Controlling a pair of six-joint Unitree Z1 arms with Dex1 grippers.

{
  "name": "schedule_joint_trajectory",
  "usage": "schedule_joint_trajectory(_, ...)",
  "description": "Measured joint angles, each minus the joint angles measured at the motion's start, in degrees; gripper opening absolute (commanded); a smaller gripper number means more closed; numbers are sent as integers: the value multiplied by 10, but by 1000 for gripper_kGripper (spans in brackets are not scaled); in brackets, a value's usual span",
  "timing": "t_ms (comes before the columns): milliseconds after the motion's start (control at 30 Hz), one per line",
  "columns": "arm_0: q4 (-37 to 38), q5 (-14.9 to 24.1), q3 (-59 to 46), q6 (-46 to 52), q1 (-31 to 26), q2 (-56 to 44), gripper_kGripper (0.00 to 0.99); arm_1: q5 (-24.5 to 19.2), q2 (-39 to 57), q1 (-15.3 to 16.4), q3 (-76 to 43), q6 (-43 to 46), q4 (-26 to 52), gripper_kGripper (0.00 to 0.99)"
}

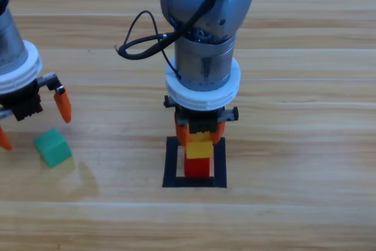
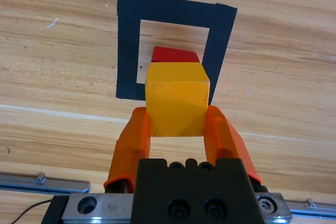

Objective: Stack the blocks in the rectangular block: red at the bottom, yellow in the middle, green on top

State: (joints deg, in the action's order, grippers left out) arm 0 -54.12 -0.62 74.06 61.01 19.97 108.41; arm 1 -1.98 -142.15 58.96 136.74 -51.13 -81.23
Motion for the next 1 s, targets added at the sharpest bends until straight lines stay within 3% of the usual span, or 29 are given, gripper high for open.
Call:
schedule_joint_trajectory(67, 3, -2, 0, 1, 0, 0, 990, 0, 0, 0, 2, 1, 0, 522)
schedule_joint_trajectory(133, 4, -4, 0, 3, 0, 0, 990, 0, 0, 0, 6, 4, 0, 953)
schedule_joint_trajectory(167, 4, -5, 0, 4, 0, 0, 990, 0, 0, 0, 7, 7, 0, 971)
schedule_joint_trajectory(500, 14, -6, -5, 21, 0, 9, 990, -5, 1, 9, 7, 11, -5, 990)
schedule_joint_trajectory(700, 34, -6, -14, 31, 0, 19, 990, -88, 39, 22, 7, 22, -8, 990)
schedule_joint_trajectory(867, 56, -5, -29, 41, 0, 28, 988, -167, 210, 39, -56, 55, -6, 988)
schedule_joint_trajectory(900, 62, -5, -31, 42, 0, 31, 988, -179, 249, 39, -106, 68, 16, 988)
schedule_joint_trajectory(1000, 69, -5, -43, 48, 0, 37, 973, -179, 375, 39, -349, 135, 202, 985)
